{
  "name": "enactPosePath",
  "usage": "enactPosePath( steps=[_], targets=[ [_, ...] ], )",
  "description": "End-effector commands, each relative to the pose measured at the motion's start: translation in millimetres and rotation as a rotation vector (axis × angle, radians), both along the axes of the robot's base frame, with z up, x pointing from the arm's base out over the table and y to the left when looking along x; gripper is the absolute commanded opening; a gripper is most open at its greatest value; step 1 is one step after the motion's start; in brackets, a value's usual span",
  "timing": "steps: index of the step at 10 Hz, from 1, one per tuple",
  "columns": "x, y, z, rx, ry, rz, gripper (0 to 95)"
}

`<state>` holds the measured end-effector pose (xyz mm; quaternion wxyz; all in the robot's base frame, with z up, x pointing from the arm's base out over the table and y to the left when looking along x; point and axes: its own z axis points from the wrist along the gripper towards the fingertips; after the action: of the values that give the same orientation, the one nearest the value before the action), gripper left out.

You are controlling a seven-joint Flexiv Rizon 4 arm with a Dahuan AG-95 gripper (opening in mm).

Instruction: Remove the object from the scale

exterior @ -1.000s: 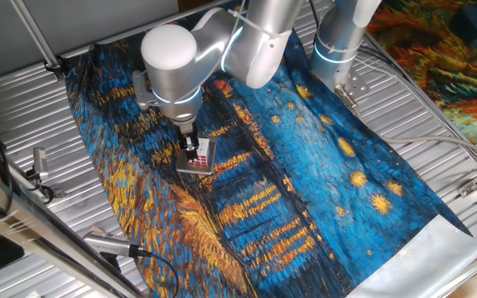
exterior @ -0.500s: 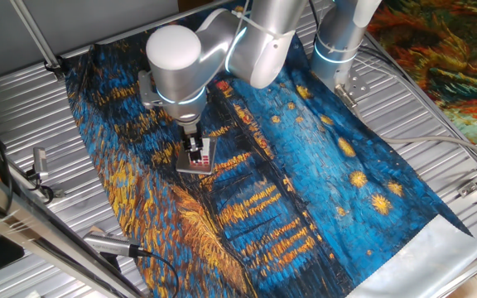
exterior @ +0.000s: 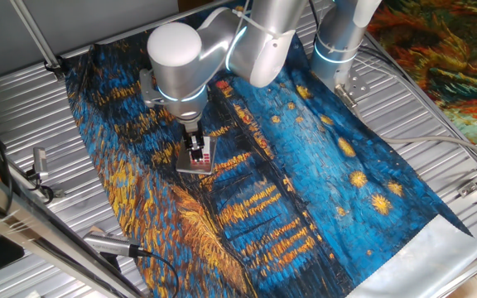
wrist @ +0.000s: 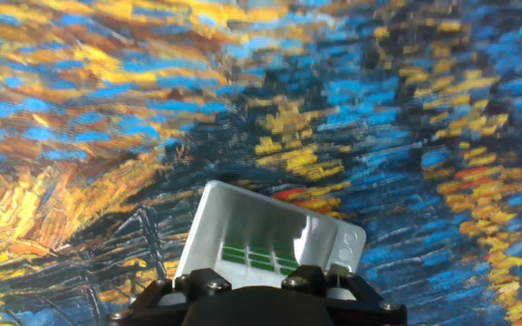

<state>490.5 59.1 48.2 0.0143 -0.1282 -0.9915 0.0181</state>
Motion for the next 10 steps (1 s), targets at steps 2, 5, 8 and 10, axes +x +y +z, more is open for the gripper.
enactPosePath(
  steps=[2, 5, 8, 10],
  targets=[
    [-5.6, -2.6, 3.4, 0.014, 0.028, -0.001, 0.0],
    [-10.9, -11.4, 47.2, 0.019, 0.035, -0.001, 0.0],
    [-16.6, -38.3, 63.8, 0.017, 0.044, 0.009, 0.0],
    [-23.5, -64.1, 74.6, 0.019, 0.049, 0.022, 0.0]
  ],
)
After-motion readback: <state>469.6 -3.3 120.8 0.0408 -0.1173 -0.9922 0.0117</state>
